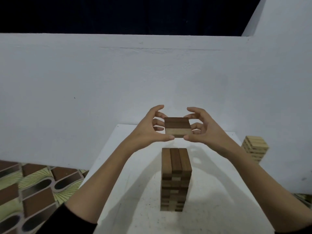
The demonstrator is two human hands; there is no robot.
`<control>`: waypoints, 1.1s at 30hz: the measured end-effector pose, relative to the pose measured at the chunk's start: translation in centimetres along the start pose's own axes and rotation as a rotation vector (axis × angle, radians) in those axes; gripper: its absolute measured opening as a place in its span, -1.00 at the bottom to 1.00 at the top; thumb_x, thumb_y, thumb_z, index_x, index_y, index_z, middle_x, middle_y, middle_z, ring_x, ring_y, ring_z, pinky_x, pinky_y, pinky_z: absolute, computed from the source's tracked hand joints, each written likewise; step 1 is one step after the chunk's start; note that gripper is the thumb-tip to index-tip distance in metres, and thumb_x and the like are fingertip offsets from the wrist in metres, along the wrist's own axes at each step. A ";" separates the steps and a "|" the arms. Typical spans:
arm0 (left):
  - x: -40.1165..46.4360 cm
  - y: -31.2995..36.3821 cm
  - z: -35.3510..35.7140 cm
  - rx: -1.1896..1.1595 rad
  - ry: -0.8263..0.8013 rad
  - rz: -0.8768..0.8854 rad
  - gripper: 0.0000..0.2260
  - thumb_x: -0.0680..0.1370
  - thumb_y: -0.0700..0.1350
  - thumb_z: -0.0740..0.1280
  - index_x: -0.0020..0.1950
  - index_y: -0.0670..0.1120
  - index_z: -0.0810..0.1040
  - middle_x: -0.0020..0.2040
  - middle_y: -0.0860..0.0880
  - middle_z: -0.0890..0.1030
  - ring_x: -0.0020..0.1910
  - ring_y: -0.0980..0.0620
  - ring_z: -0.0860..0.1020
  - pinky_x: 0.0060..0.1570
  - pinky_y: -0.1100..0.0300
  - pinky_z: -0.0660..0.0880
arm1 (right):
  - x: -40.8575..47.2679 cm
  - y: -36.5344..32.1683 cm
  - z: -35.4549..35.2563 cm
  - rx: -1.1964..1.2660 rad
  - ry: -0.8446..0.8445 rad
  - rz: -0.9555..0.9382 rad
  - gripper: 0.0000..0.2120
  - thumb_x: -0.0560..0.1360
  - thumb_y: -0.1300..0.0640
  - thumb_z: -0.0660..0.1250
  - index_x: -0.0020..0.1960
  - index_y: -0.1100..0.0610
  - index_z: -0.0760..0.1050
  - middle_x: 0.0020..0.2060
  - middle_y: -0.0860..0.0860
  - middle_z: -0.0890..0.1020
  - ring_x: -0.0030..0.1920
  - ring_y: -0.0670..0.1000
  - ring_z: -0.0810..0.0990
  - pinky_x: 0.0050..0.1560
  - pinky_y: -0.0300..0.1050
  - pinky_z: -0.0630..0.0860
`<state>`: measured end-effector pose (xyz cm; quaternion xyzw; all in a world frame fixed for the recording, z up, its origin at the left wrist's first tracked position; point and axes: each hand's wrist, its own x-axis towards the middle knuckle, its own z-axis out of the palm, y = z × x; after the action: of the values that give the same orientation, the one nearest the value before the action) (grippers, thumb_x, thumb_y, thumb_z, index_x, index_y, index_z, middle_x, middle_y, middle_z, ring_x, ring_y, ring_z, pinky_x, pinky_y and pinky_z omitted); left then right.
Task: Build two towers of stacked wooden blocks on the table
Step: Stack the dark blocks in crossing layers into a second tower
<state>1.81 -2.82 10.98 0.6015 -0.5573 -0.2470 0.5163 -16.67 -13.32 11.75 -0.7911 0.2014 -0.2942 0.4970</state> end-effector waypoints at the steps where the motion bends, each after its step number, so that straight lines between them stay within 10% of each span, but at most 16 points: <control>1: -0.5 0.3 0.0 0.008 -0.005 0.004 -0.21 0.32 -0.21 0.56 0.42 0.09 0.21 0.15 0.04 0.46 0.05 0.05 0.55 0.08 0.20 0.55 | -0.4 -0.4 0.1 -0.014 -0.003 -0.003 -0.30 0.35 0.29 0.50 0.34 -0.10 0.27 0.14 -0.09 0.46 -0.08 -0.07 0.60 -0.06 -0.20 0.58; 15: -5.6 0.7 0.7 0.044 -0.103 -0.076 -0.19 0.33 -0.13 0.56 0.45 0.08 0.18 0.12 0.10 0.42 0.18 0.08 0.46 0.15 0.24 0.49 | -5.0 -0.3 1.9 -0.029 -0.076 0.060 -0.30 0.22 0.09 0.48 0.31 -0.14 0.31 0.12 -0.08 0.47 0.14 -0.04 0.50 0.29 0.09 0.43; 33: -6.1 -1.1 1.7 0.018 -0.139 -0.125 -0.20 0.30 0.05 0.46 0.47 0.09 0.18 0.18 0.10 0.40 0.23 0.14 0.41 0.19 0.21 0.46 | -5.5 0.9 2.5 -0.053 -0.125 0.087 -0.28 0.24 0.08 0.42 0.35 -0.11 0.25 0.14 -0.09 0.42 0.20 -0.12 0.42 0.38 -0.03 0.30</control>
<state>-0.81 2.09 7.71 0.6212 -0.5551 -0.3149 0.4547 -19.14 -8.66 8.69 -0.8112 0.2120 -0.2171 0.4998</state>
